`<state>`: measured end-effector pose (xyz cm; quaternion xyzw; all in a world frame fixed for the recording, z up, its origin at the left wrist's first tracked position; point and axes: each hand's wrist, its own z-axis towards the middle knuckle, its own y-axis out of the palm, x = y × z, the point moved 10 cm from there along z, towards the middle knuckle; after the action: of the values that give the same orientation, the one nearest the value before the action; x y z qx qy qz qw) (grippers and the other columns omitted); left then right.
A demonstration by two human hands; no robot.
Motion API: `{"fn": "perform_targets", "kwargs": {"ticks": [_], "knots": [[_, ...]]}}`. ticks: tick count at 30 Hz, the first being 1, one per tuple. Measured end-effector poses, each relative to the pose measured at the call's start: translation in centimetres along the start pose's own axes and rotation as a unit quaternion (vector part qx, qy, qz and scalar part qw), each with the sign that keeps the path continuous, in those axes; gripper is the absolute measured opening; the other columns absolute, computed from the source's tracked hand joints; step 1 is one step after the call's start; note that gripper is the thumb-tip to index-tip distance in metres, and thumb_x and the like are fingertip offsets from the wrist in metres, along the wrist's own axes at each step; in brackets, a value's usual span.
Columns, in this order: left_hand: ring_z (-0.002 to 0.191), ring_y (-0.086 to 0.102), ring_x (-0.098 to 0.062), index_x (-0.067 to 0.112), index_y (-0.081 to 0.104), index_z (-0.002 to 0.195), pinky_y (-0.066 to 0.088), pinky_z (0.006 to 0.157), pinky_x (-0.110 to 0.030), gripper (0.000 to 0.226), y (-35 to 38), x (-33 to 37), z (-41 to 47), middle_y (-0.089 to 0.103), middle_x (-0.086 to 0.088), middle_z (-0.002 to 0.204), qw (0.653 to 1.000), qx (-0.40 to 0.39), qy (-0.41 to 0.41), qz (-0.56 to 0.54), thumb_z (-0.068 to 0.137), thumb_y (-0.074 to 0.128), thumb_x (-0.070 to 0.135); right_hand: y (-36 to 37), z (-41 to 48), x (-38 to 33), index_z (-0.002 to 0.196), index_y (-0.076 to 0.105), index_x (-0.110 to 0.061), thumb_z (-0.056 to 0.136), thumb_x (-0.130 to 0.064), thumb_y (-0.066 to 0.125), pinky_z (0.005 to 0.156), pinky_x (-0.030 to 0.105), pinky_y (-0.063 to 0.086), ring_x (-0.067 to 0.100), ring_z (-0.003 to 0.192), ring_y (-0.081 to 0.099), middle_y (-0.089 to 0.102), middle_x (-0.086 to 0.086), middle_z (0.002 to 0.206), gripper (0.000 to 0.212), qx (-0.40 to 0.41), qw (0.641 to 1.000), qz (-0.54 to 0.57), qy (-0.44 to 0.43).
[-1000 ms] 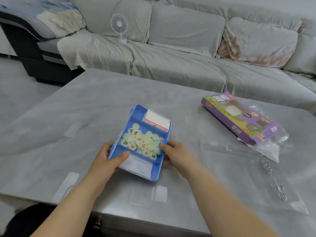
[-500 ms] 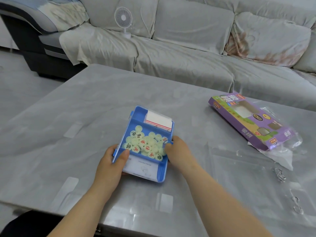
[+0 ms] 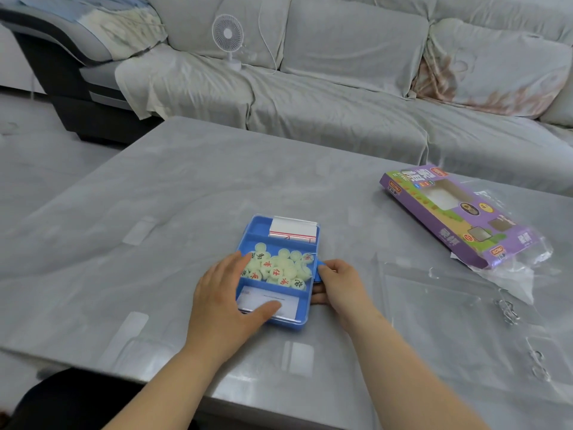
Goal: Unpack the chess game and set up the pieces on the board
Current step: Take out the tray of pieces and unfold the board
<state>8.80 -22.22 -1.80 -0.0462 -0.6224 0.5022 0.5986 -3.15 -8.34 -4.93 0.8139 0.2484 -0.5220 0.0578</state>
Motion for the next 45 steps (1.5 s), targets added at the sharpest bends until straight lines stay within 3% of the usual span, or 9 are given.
{"fn": "perform_targets", "kwargs": {"ticks": [7,12,15,19,22,31,38,42,45], "knots": [[0.107,0.039,-0.012,0.024,0.047,0.113,0.048,0.080,-0.035,0.077,1.6,2.0,-0.5,0.063,-0.003,0.115,0.982,-0.043,0.106,0.153,0.066,0.026,0.080,0.1,-0.2,0.3,0.101,0.045,-0.008,0.096,-0.013,0.040,0.046,0.020,0.052,0.015,0.058,0.062,0.063,0.007,0.079,0.008,-0.017,1.000,-0.011,0.001],[0.129,0.032,-0.007,0.024,0.046,0.129,0.020,0.097,-0.022,0.107,0.5,1.3,-0.6,0.043,0.006,0.138,0.997,-0.016,0.054,0.060,0.045,0.029,0.088,0.0,-0.3,0.0,0.082,0.044,-0.013,0.095,-0.010,0.040,0.048,0.022,0.052,0.020,0.061,0.060,0.063,0.013,0.088,0.014,-0.016,1.000,-0.017,-0.006],[0.127,0.041,-0.013,0.021,0.052,0.125,0.025,0.096,-0.023,0.105,0.2,1.6,-0.6,0.049,0.004,0.134,0.995,-0.006,0.060,0.075,0.049,0.026,0.089,-0.1,-0.2,0.3,0.080,0.043,-0.012,0.095,-0.013,0.041,0.053,0.024,0.053,0.021,0.062,0.061,0.064,0.012,0.085,0.016,-0.017,0.999,-0.026,-0.005],[0.090,0.068,-0.022,0.014,0.066,0.101,0.052,0.065,-0.029,0.084,-0.1,2.0,-0.5,0.070,-0.004,0.102,0.987,0.008,0.079,0.138,0.081,0.011,0.074,-0.2,-0.1,0.4,0.086,0.046,-0.010,0.096,-0.014,0.041,0.051,0.026,0.052,0.020,0.055,0.059,0.063,0.008,0.074,0.011,-0.011,0.999,-0.034,-0.007],[0.079,0.070,-0.023,0.011,0.067,0.098,0.053,0.052,-0.027,0.080,-0.8,2.2,-0.5,0.071,-0.007,0.095,0.986,0.030,0.080,0.143,0.086,0.011,0.067,-0.7,-0.1,0.1,0.091,0.047,-0.011,0.095,-0.015,0.040,0.041,0.022,0.043,0.016,0.045,0.049,0.059,0.006,0.067,0.009,0.017,0.994,-0.104,-0.025],[0.079,0.065,-0.013,0.014,0.064,0.097,0.044,0.043,-0.015,0.068,-2.7,2.0,-0.5,0.071,-0.006,0.089,0.983,0.096,0.124,0.097,0.090,0.015,0.062,-1.1,0.1,-1.0,0.066,0.037,-0.015,0.093,-0.019,0.041,0.065,0.025,0.032,0.019,0.076,0.043,0.049,0.004,0.079,0.028,0.040,0.938,-0.336,-0.074],[0.077,0.053,-0.012,0.005,0.065,0.107,0.036,0.066,-0.026,0.110,-5.1,-1.6,0.1,0.068,-0.009,0.103,0.988,0.145,0.011,-0.047,0.065,0.004,0.087,-0.5,0.3,-0.9,0.064,0.037,-0.018,0.091,-0.024,0.045,0.054,0.024,0.033,0.018,0.072,0.045,0.048,0.000,0.071,0.029,0.024,0.929,-0.364,-0.061],[0.068,0.064,-0.023,0.008,0.067,0.100,0.037,0.056,-0.020,0.099,-4.7,-1.4,0.6,0.070,-0.006,0.094,0.994,0.103,0.020,-0.001,0.073,0.008,0.082,-0.6,-1.1,-3.1,0.092,0.045,-0.018,0.088,-0.036,0.050,0.074,0.028,0.037,0.021,0.095,0.050,0.050,0.001,0.095,0.019,0.095,0.892,-0.427,-0.118],[0.079,0.067,-0.025,0.010,0.068,0.097,0.040,0.059,-0.023,0.082,-3.3,-0.7,0.6,0.070,-0.005,0.092,0.996,0.049,0.038,0.059,0.081,0.019,0.074,0.5,-2.1,-5.3,0.129,0.035,-0.019,0.086,-0.044,0.054,0.094,0.027,0.034,0.019,0.118,0.040,0.044,0.000,0.125,0.053,0.123,0.852,-0.464,-0.208]]}}
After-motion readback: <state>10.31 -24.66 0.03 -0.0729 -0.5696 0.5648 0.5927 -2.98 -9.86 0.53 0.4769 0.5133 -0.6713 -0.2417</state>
